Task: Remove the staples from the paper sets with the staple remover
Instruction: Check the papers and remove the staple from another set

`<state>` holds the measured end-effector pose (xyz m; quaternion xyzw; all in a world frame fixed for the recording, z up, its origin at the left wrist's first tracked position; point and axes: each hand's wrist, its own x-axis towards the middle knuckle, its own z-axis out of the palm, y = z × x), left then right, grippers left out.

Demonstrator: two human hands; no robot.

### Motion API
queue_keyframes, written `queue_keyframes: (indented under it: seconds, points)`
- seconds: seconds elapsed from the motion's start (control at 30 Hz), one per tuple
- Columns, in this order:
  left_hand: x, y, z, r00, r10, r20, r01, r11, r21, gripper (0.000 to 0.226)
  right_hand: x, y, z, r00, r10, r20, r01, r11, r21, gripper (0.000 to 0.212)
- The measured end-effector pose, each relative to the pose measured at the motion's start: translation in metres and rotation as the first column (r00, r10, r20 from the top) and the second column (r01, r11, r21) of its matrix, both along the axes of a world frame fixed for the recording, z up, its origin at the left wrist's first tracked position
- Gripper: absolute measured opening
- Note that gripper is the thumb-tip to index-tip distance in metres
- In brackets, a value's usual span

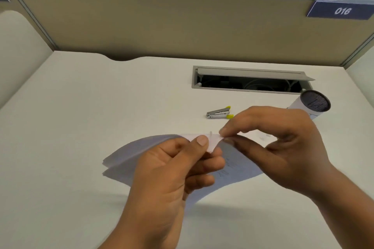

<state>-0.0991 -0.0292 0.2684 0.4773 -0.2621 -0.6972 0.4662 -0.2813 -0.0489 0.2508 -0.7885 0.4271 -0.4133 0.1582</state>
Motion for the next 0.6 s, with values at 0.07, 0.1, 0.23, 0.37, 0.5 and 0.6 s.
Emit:
queue_keyframes:
  seconds: [0.07,0.1,0.23,0.37,0.5,0.6]
  points:
    - [0.007,0.01,0.009,0.998,0.029,0.061,-0.023,0.995,-0.1,0.024,0.004,0.009,0.01,0.999,-0.053,-0.001,0.053,0.997,-0.057,0.009]
    - [0.012,0.014,0.012,0.983,0.093,0.158,-0.057,0.975,-0.217,0.027,0.006,0.013,0.014,0.998,-0.069,0.009,0.07,0.995,-0.066,0.007]
    - [0.045,0.023,0.016,0.641,0.435,0.632,0.229,0.677,-0.699,0.021,0.013,0.029,0.031,0.987,-0.099,0.124,0.095,0.995,0.034,0.011]
    - [0.052,0.022,0.031,0.635,0.198,0.746,0.421,0.722,-0.55,0.027,0.024,0.039,0.047,0.985,-0.065,0.157,0.043,0.989,0.141,0.008]
    - [0.054,0.026,0.034,0.746,-0.126,0.653,0.5,0.754,-0.426,0.038,0.033,0.044,0.063,0.986,-0.057,0.158,0.019,0.973,0.23,0.004]
    - [0.056,0.033,0.032,0.811,-0.174,0.558,0.456,0.785,-0.418,0.037,0.037,0.047,0.071,0.979,-0.068,0.194,0.008,0.955,0.295,0.01]
